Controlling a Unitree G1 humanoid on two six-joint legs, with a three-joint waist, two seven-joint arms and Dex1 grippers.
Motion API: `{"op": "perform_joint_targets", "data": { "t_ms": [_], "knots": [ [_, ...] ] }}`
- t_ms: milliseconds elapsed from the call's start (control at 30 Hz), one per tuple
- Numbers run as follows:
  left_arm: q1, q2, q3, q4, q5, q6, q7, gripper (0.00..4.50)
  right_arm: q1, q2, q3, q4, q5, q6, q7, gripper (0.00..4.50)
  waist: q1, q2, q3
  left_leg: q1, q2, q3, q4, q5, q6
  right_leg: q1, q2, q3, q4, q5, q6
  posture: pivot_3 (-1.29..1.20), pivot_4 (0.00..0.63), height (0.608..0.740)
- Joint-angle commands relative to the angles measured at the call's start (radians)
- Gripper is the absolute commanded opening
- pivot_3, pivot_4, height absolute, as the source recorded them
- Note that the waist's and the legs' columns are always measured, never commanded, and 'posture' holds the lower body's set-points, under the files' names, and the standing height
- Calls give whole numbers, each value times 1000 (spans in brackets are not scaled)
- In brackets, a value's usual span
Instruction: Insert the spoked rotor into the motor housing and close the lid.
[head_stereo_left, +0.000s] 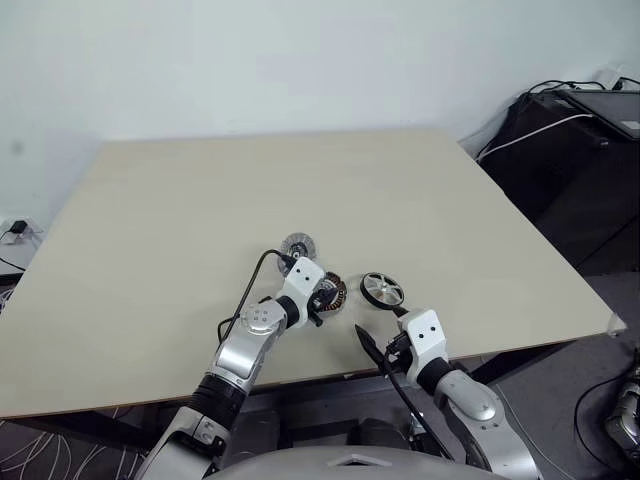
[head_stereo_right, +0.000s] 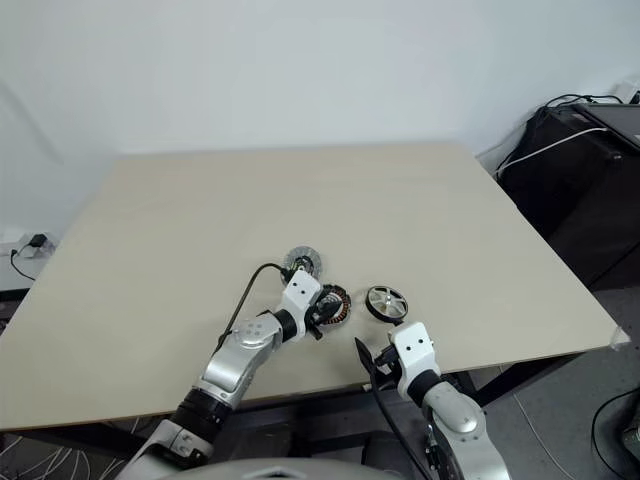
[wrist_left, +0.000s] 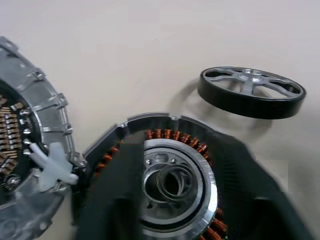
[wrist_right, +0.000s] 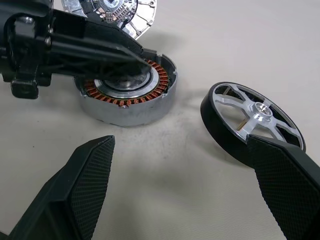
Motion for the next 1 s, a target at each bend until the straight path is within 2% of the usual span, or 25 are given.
{"op": "perform_joint_targets", "data": {
  "t_ms": [33, 133, 167, 233, 333, 400, 567, 700, 833, 900, 1000],
  "knots": [
    [-4, -6, -1, -29, 6, -7, 4, 3328, -10, 0, -14, -46, 7, -14, -2, 4500, 0, 0, 0, 0, 0, 0, 0, 0, 0, 0, 0, 0, 0, 0, 0, 0, 0, 740],
    [15, -6, 15, -84, -6, -12, 14, 4330, -11, -2, -16, -54, 8, -8, -1, 4500, 0, 0, 0, 0, 0, 0, 0, 0, 0, 0, 0, 0, 0, 0, 0, 0, 0, 740],
    [26, -6, 24, -114, -16, -19, 17, 4482, -11, -3, -16, -58, 10, -5, 0, 4500, 0, 0, 0, 0, 0, 0, 0, 0, 0, 0, 0, 0, 0, 0, 0, 0, 0, 740],
    [55, -7, 38, -177, -43, -34, 10, 4399, -11, -4, -17, -65, 12, 0, 1, 4500, -1, 0, 0, 0, 0, 0, 0, 0, 0, 0, 0, 0, 0, 0, 0, 0, 0, 740],
    [110, 0, 48, -278, -102, -46, -31, 3628, -13, -3, -15, -74, 15, 8, 4, 4500, -2, 0, 0, 0, 0, 0, 0, 0, 0, 0, 0, 1, 0, 0, 0, 0, 0, 740],
    [158, 11, 58, -354, -162, -42, -72, 2958, -22, 1, -11, -78, 24, 18, 9, 4500, -4, 1, 0, 0, 0, 0, 0, 0, 0, 0, 0, 1, 0, 0, 0, 0, 0, 740],
    [279, 86, 107, -477, -248, -52, -135, 1321, -73, 22, -5, -82, 47, 85, 2, 3312, -9, 2, 0, 0, 1, 0, 0, 0, 0, 0, 0, 1, 0, 0, 0, 0, 0, 740],
    [347, 127, 159, -484, -237, -109, -111, 24, -135, 30, 11, -64, 22, 147, -16, 1985, -8, 3, 0, 0, 1, 0, 0, 0, 0, 0, 1, 0, 0, 0, 0, 0, 0, 740],
    [408, 161, 197, -464, -197, -197, -83, 0, -223, 26, 58, -39, -24, 224, -23, 588, -4, 3, 0, 0, 1, 0, 0, 0, 0, 0, 0, 0, 0, 0, 0, 0, 0, 740],
    [440, 177, 210, -460, -206, -204, -94, 0, -274, 29, 85, -21, -37, 280, -20, 31, -8, 3, 0, 0, 1, 1, 0, 0, 0, 0, 0, 0, 0, 0, 0, 0, 0, 740],
    [479, 212, 208, -457, -201, -208, -112, 0, -339, 27, 135, 5, -62, 329, -9, 31, -7, 3, 0, 0, 1, 1, 0, 0, 0, -1, 1, 0, 0, 0, 0, 0, 0, 740]
  ]
}}
